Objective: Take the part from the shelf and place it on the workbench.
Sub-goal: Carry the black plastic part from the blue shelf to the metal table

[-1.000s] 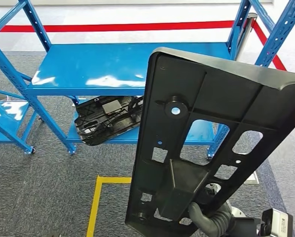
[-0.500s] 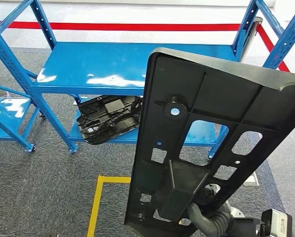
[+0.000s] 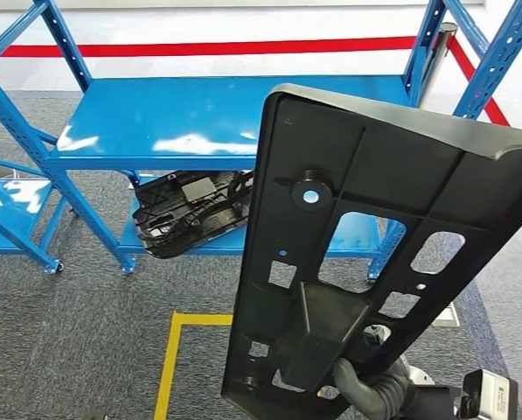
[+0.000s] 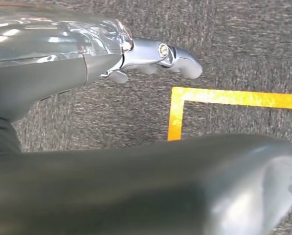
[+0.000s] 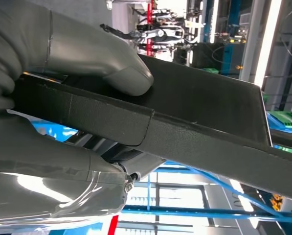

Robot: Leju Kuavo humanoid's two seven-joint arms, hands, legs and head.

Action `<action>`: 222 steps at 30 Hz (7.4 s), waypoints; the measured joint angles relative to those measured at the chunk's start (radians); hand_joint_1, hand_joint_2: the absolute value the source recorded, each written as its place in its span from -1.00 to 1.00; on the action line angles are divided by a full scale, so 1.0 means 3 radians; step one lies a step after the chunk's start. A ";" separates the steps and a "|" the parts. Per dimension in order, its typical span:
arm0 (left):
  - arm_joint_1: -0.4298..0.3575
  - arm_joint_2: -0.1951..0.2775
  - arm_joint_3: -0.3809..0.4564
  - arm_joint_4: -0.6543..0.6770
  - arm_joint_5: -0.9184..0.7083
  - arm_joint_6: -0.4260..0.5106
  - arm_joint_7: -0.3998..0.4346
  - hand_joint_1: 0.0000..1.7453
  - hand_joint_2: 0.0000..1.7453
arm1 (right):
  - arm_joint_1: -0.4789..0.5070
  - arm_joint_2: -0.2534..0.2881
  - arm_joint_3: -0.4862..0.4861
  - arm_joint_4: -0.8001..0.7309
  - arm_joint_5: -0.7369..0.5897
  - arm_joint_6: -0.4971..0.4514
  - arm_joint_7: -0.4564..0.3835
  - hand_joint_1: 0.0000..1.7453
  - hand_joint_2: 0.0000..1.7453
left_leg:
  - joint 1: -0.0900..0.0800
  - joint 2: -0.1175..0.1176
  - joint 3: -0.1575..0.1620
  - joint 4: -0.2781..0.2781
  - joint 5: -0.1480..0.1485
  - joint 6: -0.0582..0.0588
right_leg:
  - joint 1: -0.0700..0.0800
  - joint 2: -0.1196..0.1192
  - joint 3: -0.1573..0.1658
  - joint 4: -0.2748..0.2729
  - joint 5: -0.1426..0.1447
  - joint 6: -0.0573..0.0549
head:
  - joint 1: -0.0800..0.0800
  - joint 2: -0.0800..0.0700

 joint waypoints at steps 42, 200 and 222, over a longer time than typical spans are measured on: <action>-0.0002 0.0000 0.0000 0.0000 0.0000 0.0001 0.0000 -1.00 1.00 | 0.0007 -0.0003 0.0000 -0.0003 -0.0001 0.0000 0.0000 1.00 1.00 | 0.0000 0.0011 0.0123 -0.0323 0.0054 0.0105 | 0.0002 0.0000 -0.0408 0.0870 -0.0378 0.0121 | 0.0005 0.0000; 0.0000 -0.0004 0.0000 0.0000 0.0000 0.0001 0.0000 -1.00 1.00 | -0.0001 0.0001 0.0000 -0.0006 0.0000 0.0000 0.0000 1.00 1.00 | 0.0019 0.0000 0.0066 -0.0156 0.0053 -0.0024 | -0.0007 0.0001 0.0040 -0.0037 -0.0001 0.0029 | 0.0011 0.0000; -0.0008 -0.0004 0.0000 0.0000 0.0000 0.0001 -0.0001 -1.00 1.00 | 0.0000 0.0001 0.0001 -0.0006 0.0000 0.0000 0.0000 1.00 1.00 | 0.0014 0.0007 -0.0036 0.0100 -0.0240 -0.0046 | -0.0011 -0.0007 0.0002 -0.0050 0.0042 0.0005 | 0.0011 0.0000</action>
